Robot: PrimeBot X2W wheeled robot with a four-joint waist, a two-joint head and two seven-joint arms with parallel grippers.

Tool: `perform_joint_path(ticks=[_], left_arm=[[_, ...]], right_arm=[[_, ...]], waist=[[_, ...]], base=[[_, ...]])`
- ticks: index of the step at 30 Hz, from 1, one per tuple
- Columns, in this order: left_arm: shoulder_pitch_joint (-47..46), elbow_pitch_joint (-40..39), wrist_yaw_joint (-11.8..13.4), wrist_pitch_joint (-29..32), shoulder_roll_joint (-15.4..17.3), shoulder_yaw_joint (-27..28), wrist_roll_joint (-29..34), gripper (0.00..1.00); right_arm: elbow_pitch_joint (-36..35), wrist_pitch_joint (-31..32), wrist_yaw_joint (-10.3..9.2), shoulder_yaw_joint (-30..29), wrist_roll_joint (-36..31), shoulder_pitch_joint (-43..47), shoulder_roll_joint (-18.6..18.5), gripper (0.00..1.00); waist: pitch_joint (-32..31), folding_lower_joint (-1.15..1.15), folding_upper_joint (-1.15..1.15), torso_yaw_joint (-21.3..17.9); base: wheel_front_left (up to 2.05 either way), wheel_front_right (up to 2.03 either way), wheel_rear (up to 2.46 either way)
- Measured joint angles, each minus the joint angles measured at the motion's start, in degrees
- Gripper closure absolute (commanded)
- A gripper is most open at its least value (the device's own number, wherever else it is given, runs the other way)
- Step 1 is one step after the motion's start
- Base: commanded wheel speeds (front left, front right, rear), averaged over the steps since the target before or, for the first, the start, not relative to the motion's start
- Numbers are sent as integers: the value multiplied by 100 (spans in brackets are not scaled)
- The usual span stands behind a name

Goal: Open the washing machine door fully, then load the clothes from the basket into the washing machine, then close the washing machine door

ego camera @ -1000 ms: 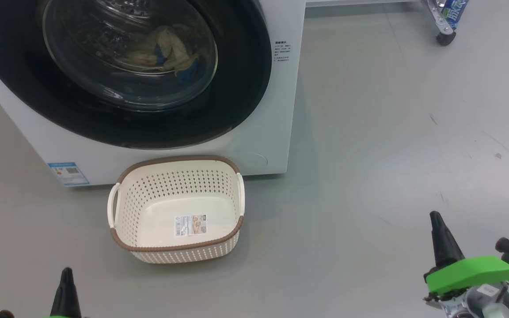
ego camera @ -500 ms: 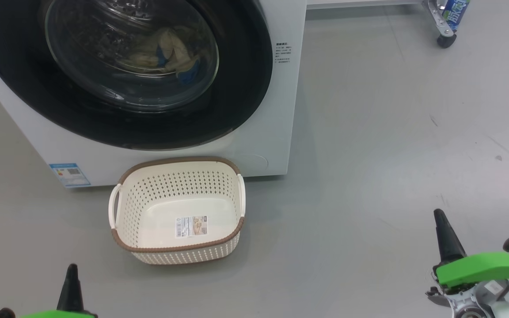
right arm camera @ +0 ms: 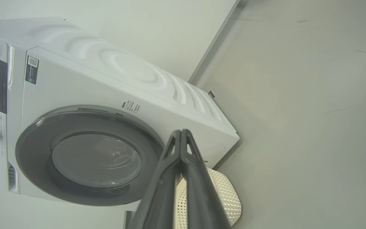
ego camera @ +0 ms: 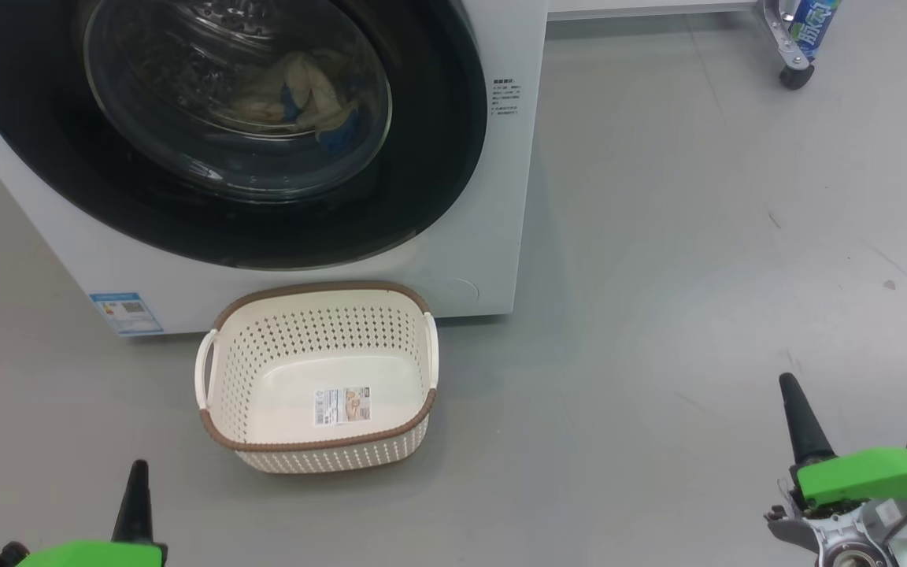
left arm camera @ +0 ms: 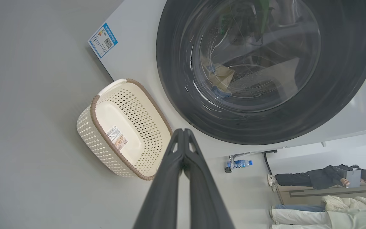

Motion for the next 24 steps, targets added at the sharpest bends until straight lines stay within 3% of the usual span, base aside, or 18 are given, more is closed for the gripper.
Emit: perform_joint_path(ticks=[24], left_arm=[[-260,118,0,419,-20,-30,-1595,100]], right_arm=[[43,424,-1,-208,1674,-109,-2,100]], waist=[[-52,0,0,28]], base=[[0,0,0]])
